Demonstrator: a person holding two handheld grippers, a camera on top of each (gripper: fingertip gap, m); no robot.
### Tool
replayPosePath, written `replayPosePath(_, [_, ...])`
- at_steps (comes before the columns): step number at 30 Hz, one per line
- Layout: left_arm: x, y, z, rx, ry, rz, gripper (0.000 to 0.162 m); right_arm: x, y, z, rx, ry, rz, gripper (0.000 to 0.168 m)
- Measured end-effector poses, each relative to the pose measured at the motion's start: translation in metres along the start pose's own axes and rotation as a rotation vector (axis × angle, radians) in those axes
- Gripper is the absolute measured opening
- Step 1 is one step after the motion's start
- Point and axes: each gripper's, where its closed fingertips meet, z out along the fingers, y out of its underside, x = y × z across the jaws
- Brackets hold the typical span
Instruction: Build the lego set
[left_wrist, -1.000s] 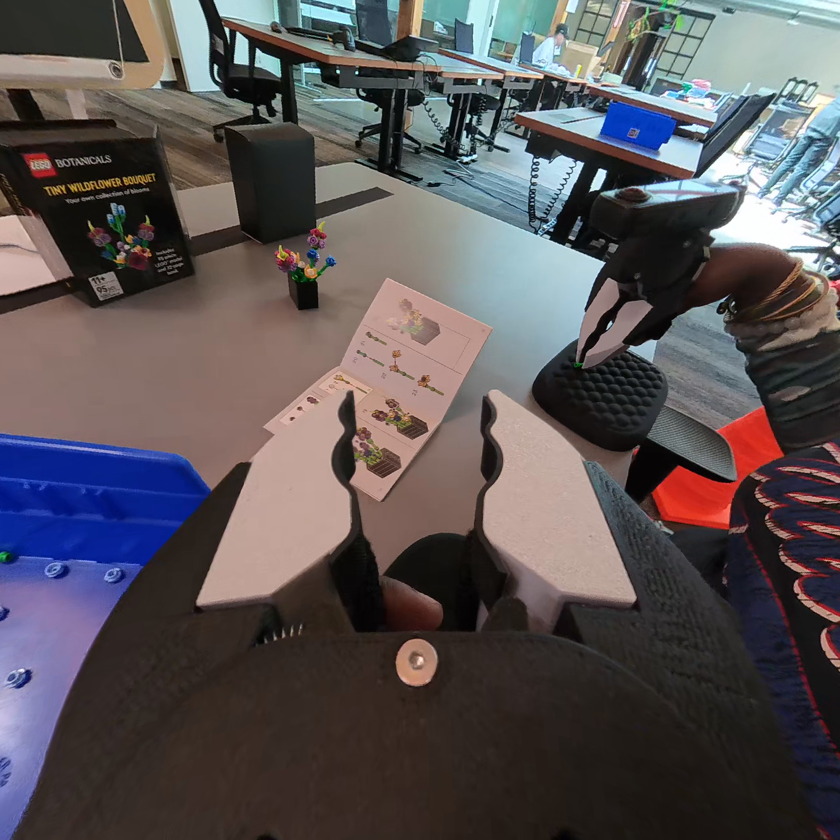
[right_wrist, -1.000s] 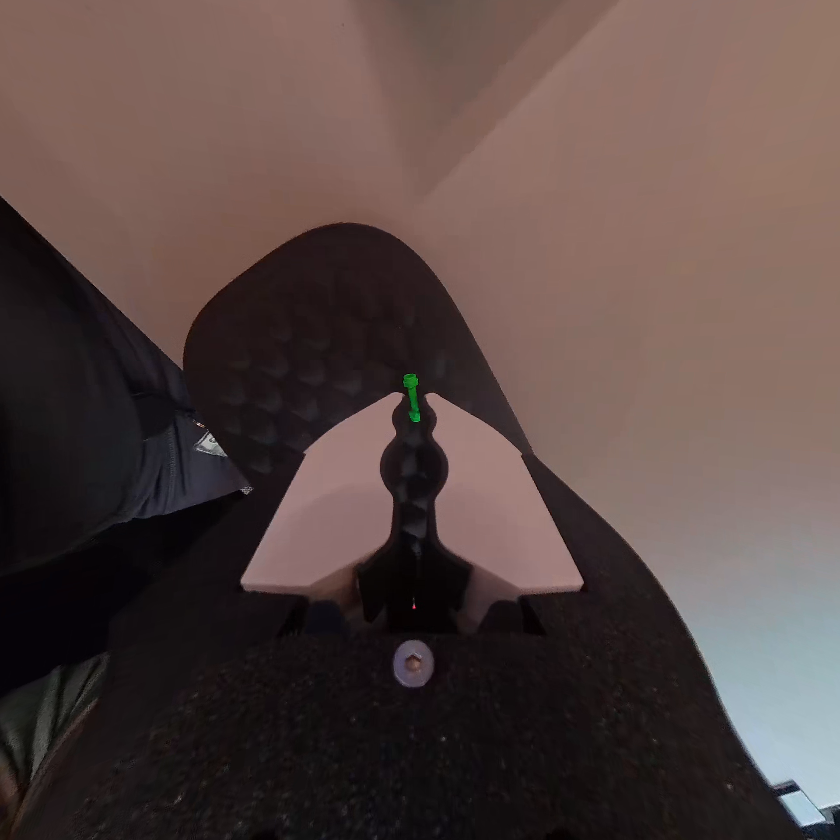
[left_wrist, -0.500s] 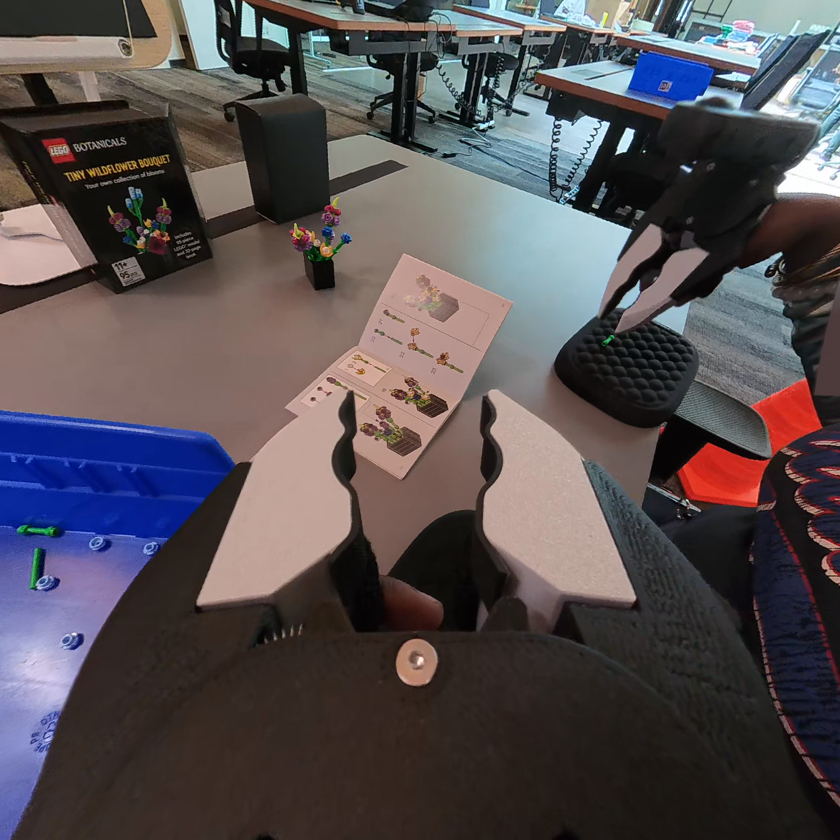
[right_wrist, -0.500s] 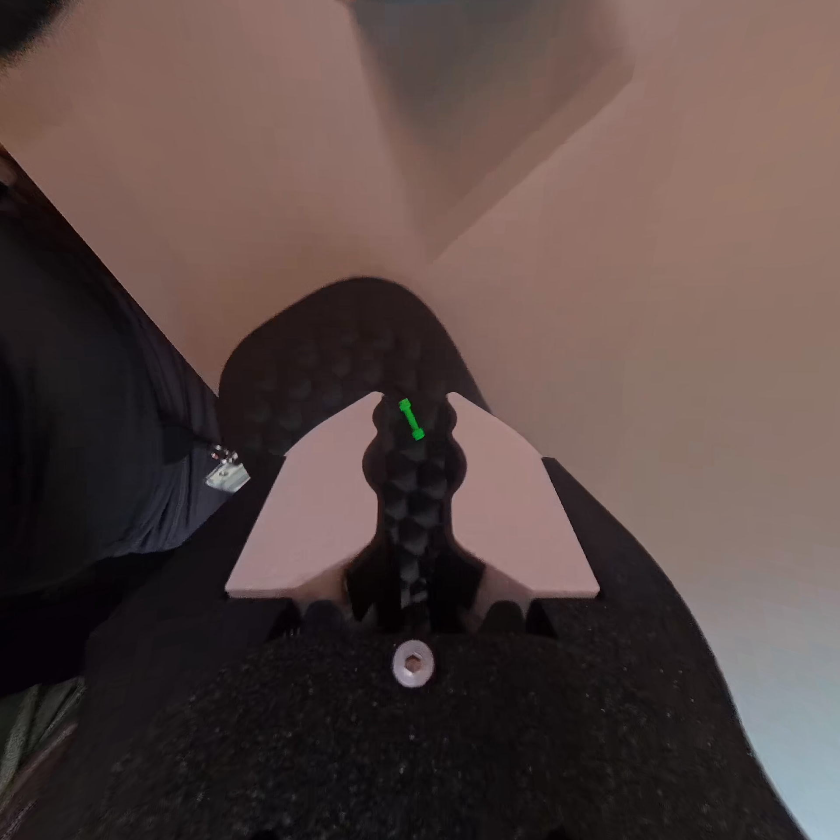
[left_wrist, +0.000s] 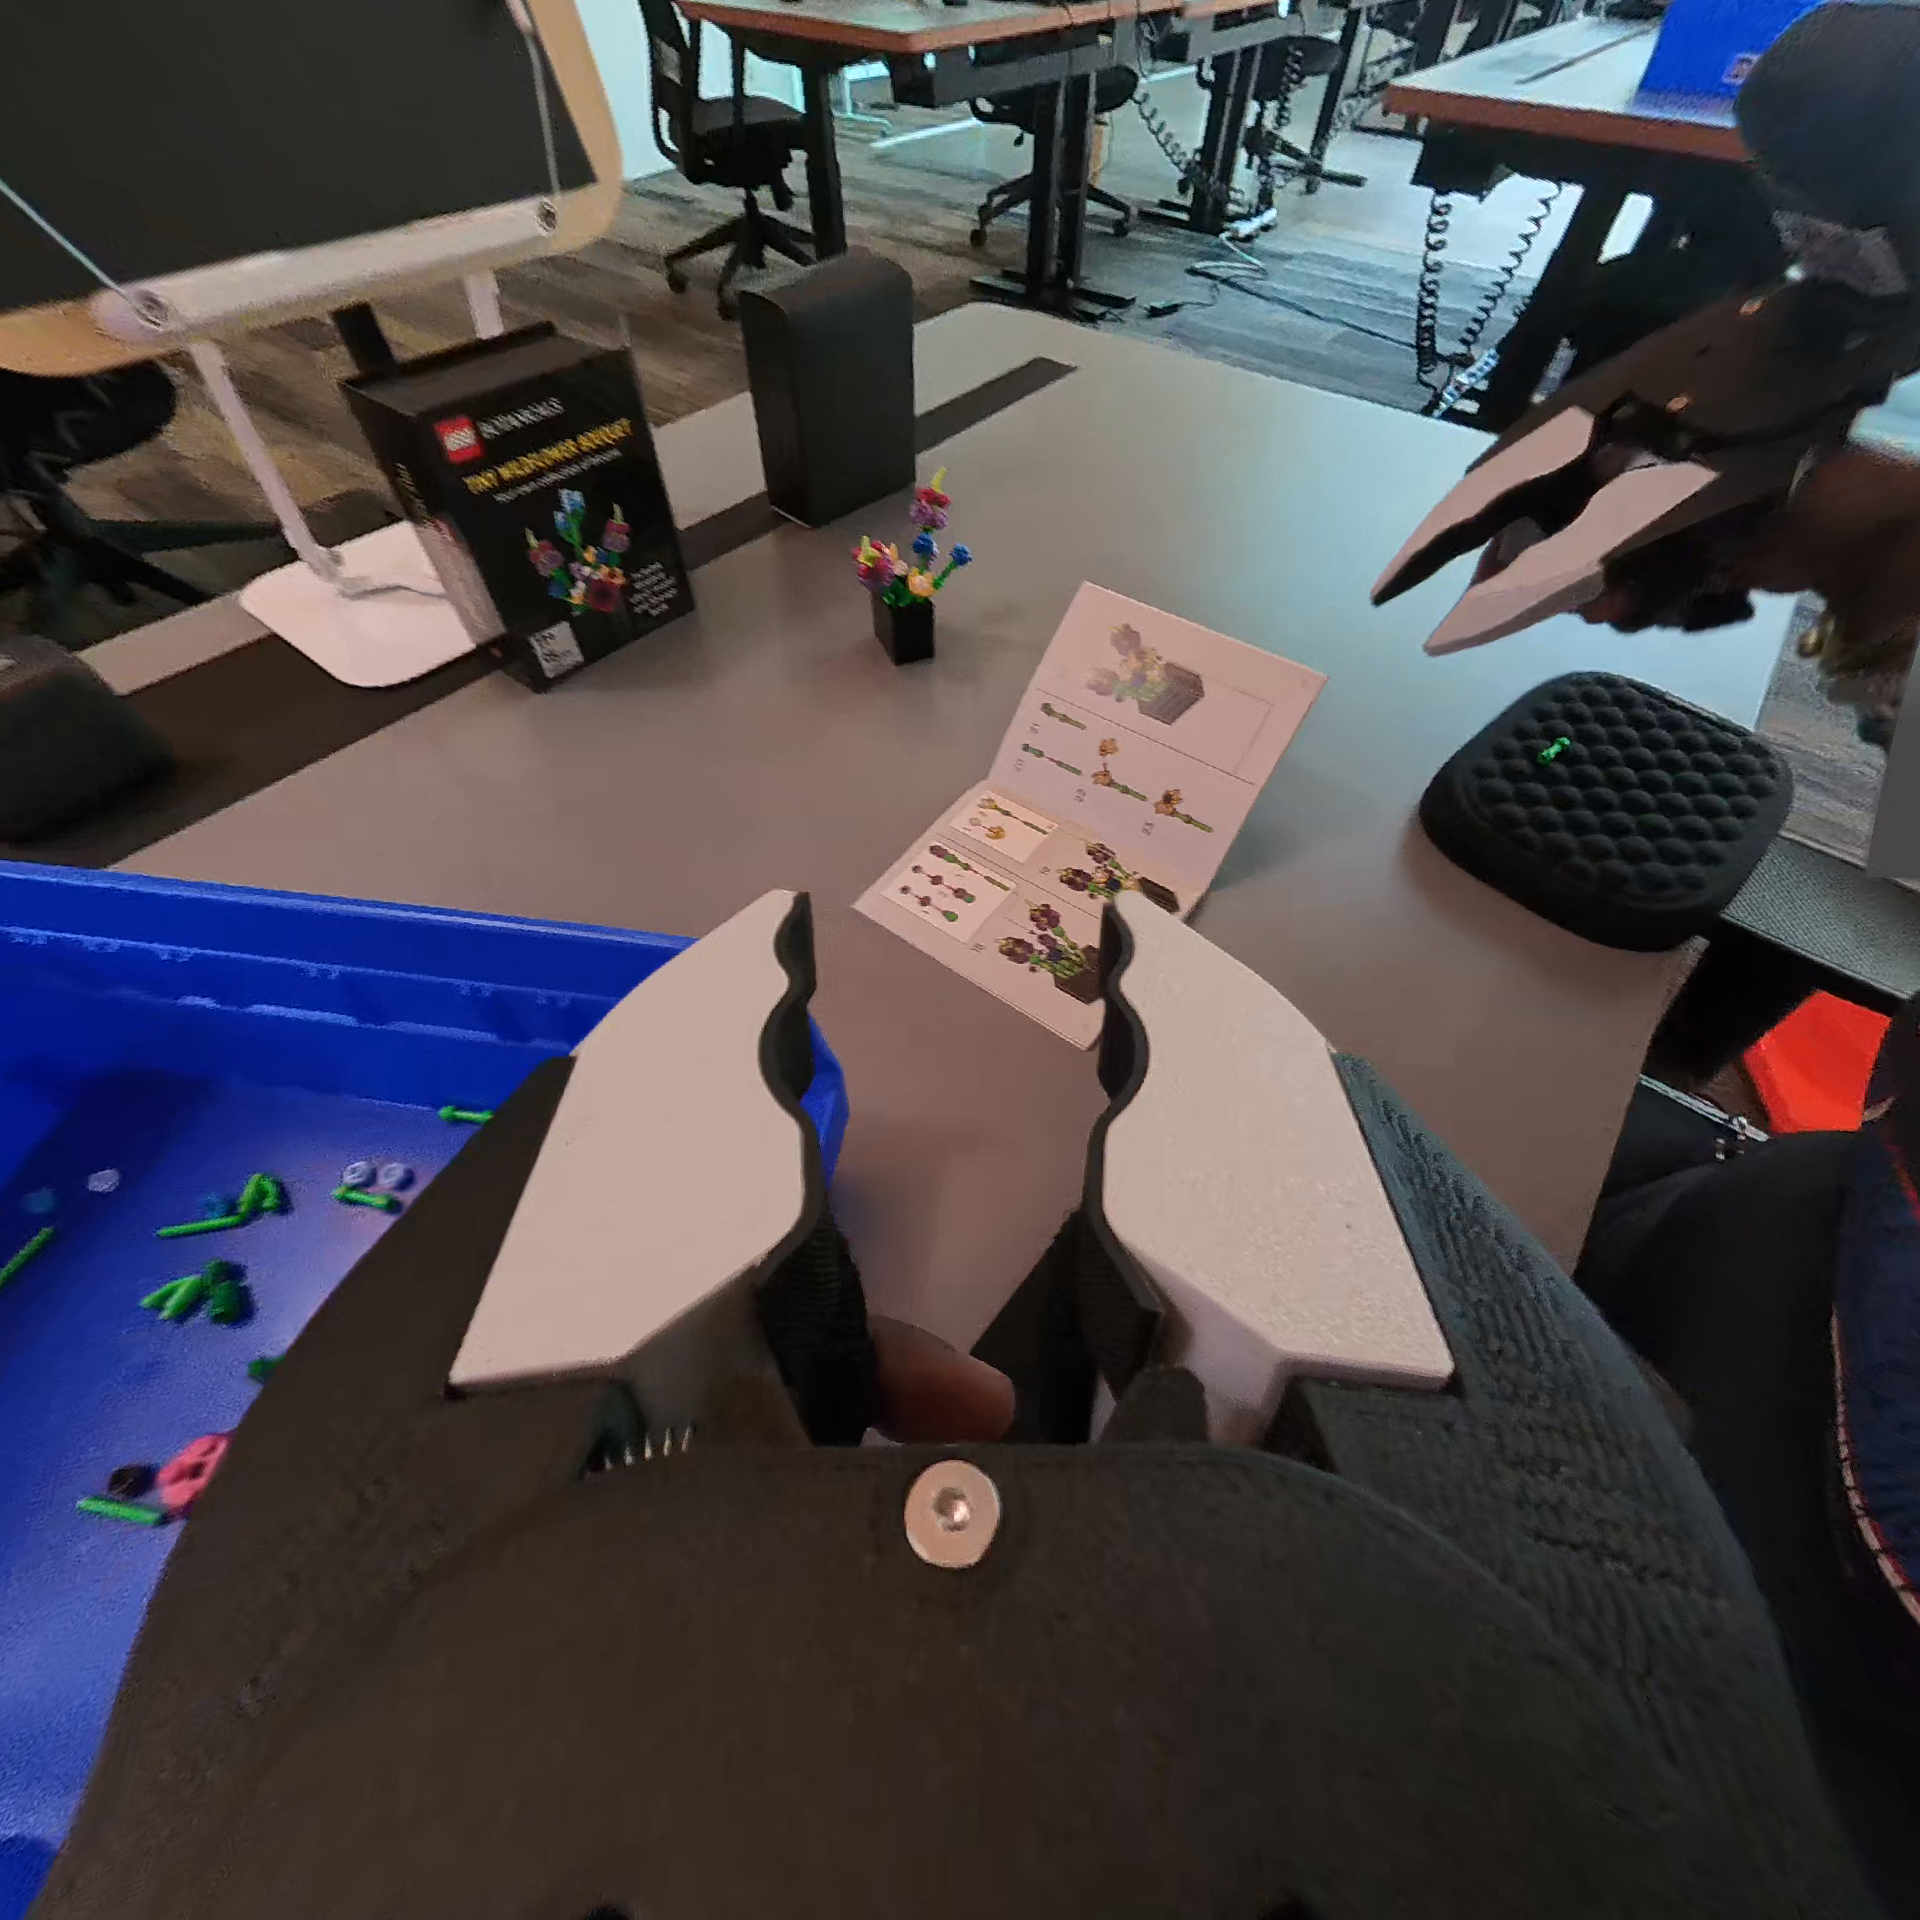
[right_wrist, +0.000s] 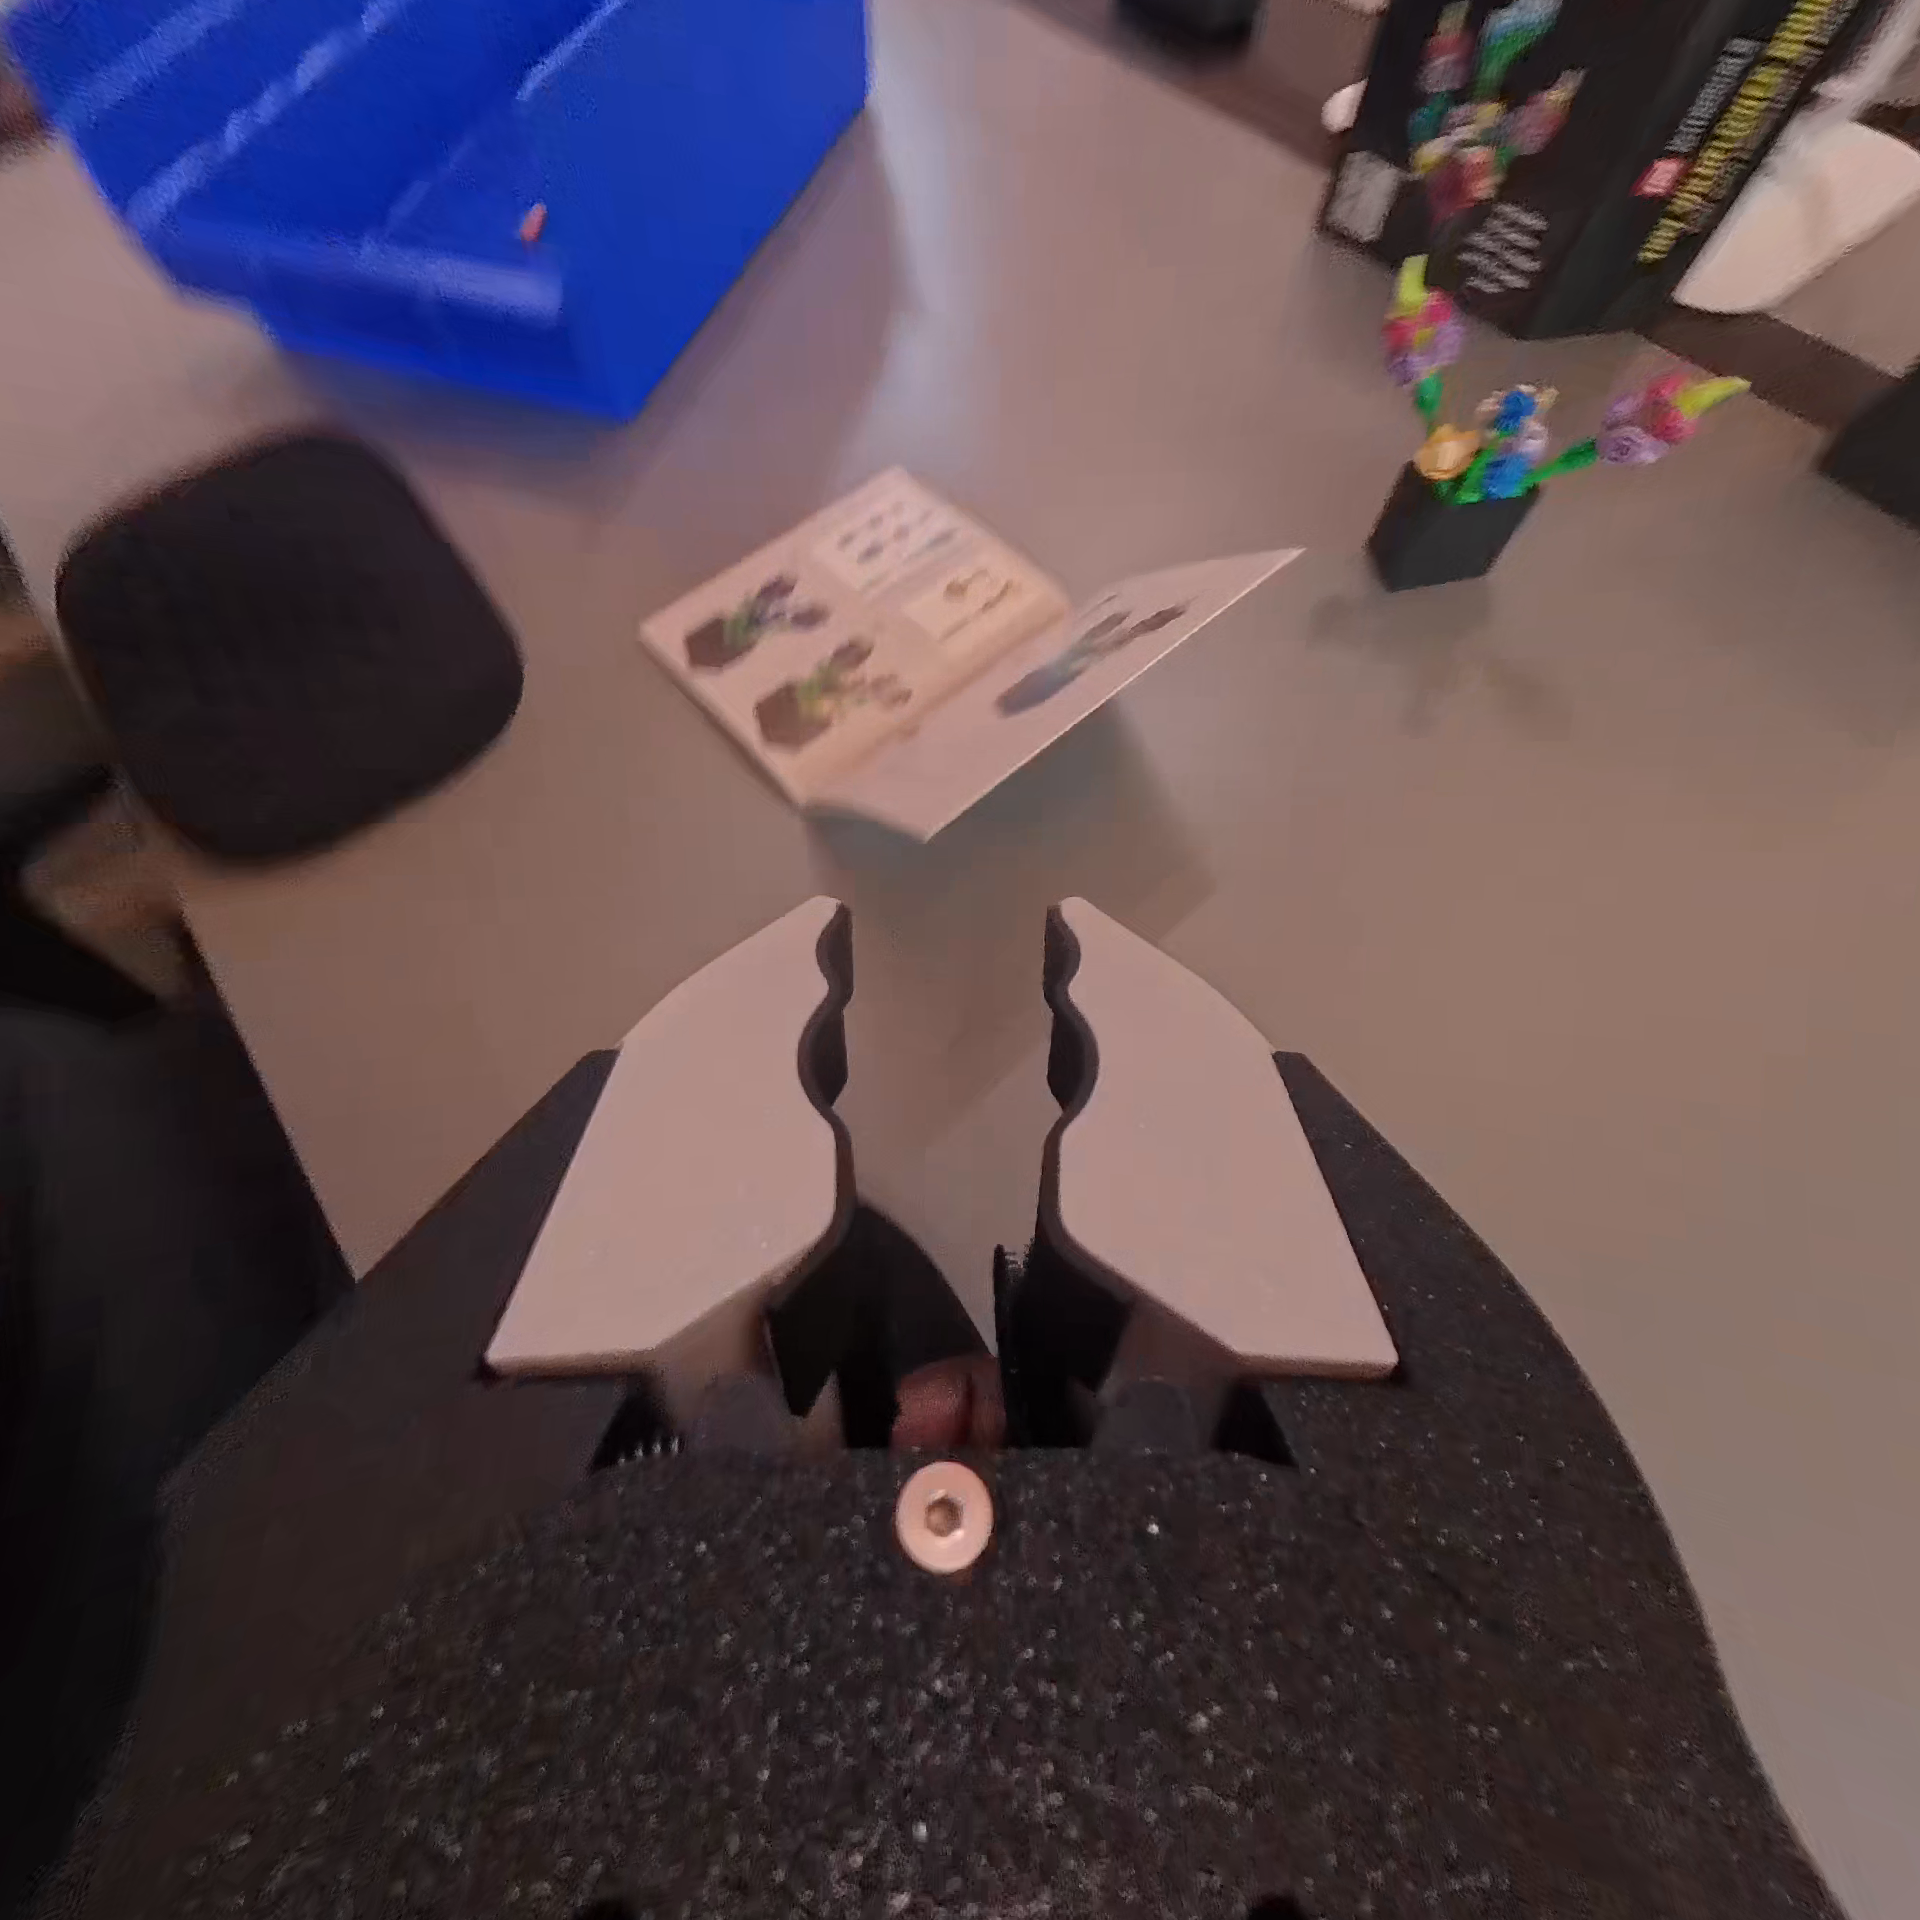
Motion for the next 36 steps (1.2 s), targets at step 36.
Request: replayPosePath(36, [-0.073,0.043,-0.032,-0.432,0.023,0.074,0.052,-0.018,0.022,0.035,0.012,-0.11,0.292,0.009])
